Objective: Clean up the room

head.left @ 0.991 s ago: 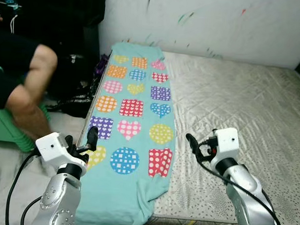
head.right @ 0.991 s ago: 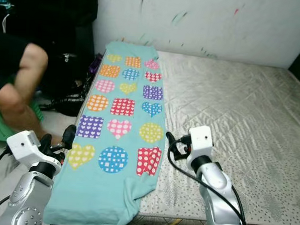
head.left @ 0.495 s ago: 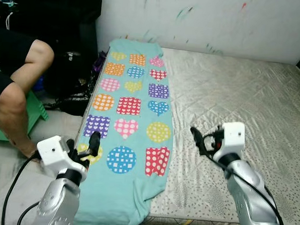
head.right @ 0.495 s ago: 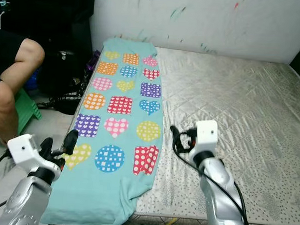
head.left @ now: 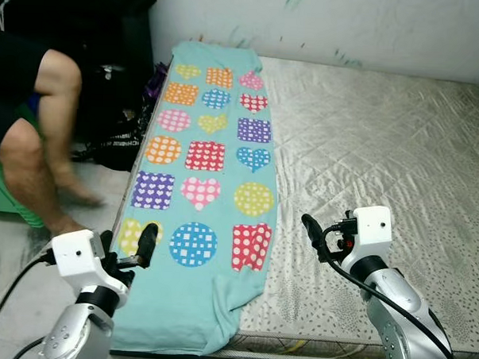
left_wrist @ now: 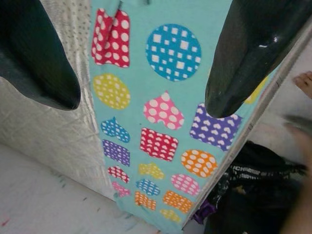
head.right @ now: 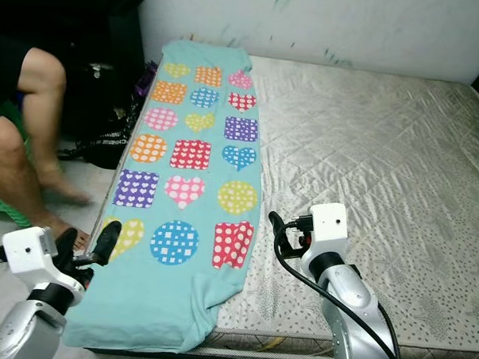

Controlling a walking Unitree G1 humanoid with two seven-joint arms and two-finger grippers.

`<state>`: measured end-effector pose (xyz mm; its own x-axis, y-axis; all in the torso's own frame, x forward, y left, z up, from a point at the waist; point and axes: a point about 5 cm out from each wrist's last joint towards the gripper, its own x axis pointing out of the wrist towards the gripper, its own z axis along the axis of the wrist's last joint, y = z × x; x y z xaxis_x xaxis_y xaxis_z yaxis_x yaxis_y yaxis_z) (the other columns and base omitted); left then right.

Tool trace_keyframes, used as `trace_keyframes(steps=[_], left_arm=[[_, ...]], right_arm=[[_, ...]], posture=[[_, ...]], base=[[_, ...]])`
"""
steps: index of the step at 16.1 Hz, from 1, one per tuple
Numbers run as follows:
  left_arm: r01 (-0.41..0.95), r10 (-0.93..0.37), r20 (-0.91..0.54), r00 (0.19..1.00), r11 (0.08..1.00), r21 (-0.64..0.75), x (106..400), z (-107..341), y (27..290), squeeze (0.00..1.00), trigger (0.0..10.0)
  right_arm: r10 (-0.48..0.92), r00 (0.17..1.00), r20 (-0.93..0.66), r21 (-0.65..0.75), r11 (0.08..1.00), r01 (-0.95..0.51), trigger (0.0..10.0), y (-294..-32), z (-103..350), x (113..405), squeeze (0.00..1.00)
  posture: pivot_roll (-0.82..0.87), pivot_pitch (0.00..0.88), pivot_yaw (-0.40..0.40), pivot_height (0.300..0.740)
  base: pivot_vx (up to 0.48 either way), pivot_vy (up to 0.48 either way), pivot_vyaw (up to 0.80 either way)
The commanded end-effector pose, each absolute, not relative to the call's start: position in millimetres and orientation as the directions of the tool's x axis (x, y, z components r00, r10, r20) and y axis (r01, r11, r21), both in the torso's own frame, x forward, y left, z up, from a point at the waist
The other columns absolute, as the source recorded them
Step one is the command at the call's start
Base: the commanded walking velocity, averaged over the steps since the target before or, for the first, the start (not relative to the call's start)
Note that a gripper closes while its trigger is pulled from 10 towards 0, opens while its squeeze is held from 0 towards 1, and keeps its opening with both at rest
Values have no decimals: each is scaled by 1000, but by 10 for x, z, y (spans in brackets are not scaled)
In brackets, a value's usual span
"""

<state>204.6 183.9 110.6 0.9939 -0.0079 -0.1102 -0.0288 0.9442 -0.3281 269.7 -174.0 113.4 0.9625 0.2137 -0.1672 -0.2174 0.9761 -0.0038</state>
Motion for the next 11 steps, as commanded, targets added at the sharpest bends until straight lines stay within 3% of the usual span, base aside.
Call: trace_keyframes(steps=[1, 6, 8, 9, 10, 11], left_arm=[[-21, -6, -89, 996, 955, -295, 2023, 1145, 1861, 0, 10000], [-89, 63, -139, 988, 977, -193, 1852, 982, 2120, 0, 10000], [-96, 77, -161, 984, 989, -116, 1857, 895, 2184, 0, 10000], [-103, 90, -154, 984, 991, -80, 1859, 870, 2201, 0, 10000], [-100, 90, -135, 987, 993, -64, 1867, 888, 2203, 0, 10000], [-94, 88, -111, 990, 994, -53, 1875, 908, 2208, 0, 10000]], right_arm=[[206, 964, -170, -21, 977, -213, 10000, -1795, 1169, 2675, 0], [214, 957, -196, -28, 974, -223, 10000, -1800, 1090, 2559, 0], [192, 963, -191, -110, 970, -215, 10000, -1895, 1088, 2561, 0], [138, 975, -174, -217, 960, -175, 10000, -2013, 1043, 2550, 0], [96, 983, -155, -218, 967, -129, 10000, -2082, 1020, 2551, 0], [73, 989, -132, -118, 989, -89, 10000, -2123, 1021, 2555, 0]], posture=[[-34, 155, -88, 740], [-32, 179, -74, 740], [-39, 171, -77, 740], [-36, 164, -75, 740], [-35, 165, -73, 740], [-33, 164, -70, 740]], base=[[0, 0, 0], [0, 0, 0], [0, 0, 0], [0, 0, 0], [0, 0, 0], [0, 0, 0]])
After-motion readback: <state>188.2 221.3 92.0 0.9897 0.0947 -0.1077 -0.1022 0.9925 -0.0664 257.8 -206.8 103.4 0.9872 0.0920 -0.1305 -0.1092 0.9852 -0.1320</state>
